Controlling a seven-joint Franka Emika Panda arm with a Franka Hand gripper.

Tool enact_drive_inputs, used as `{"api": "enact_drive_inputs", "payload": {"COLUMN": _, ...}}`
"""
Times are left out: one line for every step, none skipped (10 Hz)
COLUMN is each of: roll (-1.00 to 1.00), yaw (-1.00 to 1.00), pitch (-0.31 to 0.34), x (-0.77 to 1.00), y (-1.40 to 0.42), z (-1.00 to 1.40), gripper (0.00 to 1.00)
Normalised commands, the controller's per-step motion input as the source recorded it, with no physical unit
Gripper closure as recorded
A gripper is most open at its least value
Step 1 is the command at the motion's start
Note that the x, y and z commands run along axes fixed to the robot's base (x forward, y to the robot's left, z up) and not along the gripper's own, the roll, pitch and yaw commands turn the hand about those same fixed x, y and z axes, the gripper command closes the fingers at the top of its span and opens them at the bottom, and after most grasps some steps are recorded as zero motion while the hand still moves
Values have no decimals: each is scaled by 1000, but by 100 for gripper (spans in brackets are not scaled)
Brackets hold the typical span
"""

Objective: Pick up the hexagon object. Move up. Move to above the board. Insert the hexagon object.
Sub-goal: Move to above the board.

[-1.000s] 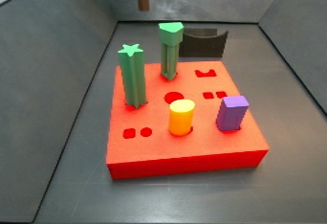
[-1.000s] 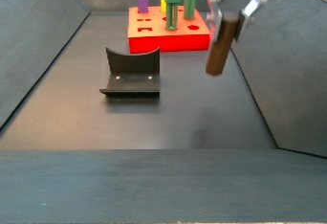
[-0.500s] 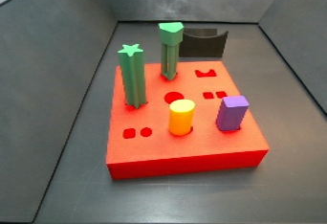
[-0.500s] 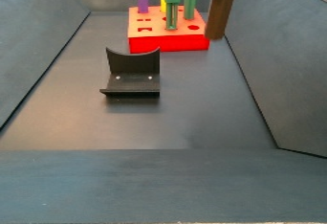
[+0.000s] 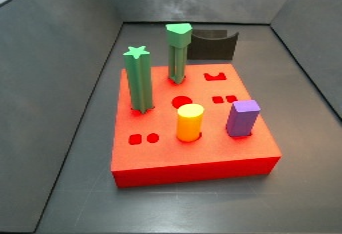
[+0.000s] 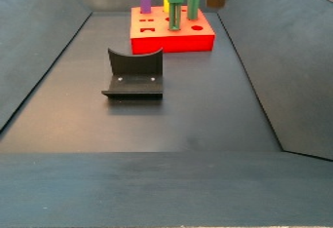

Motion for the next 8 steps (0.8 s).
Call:
{"api": "enact_drive_inputs", "payload": {"roll": 52, "yaw": -114, "pitch": 226, "x": 151, "y": -1000, "z": 195, "gripper": 100}}
{"api": "enact_drive_inputs", "payload": {"roll": 27, "yaw": -39, "pitch": 156, "x": 155, "y": -1000, "z": 193, "gripper": 100}}
{"api": "enact_drive_inputs", "payload": {"roll": -7, "yaw": -8, "pitch": 107, "x": 161, "y": -1000, "z": 197, "gripper": 100}}
{"api": "enact_drive_inputs", "payload": {"roll": -12, "yaw": 3, "pitch": 97, "x": 165, "y": -1000, "z": 199, "gripper": 100}}
{"api": "enact_drive_inputs", "payload": {"roll": -7, "yaw": -1, "pitch": 95, "x": 173, "y": -1000, "z": 200, "gripper": 100}}
{"api": "enact_drive_inputs", "payload": {"roll": -23, "yaw": 1, "pitch": 99, "x": 177, "y": -1000, "z": 201, "gripper": 100}}
{"api": "enact_drive_inputs", "payload": {"roll": 0, "yaw": 4, "pitch": 110, "x": 193, "y": -1000, "z": 203, "gripper": 100}}
{"api": "enact_drive_inputs", "payload": {"roll": -2, "yaw": 9, "pitch": 119, "x": 200, "y": -1000, "z": 203, "gripper": 100}}
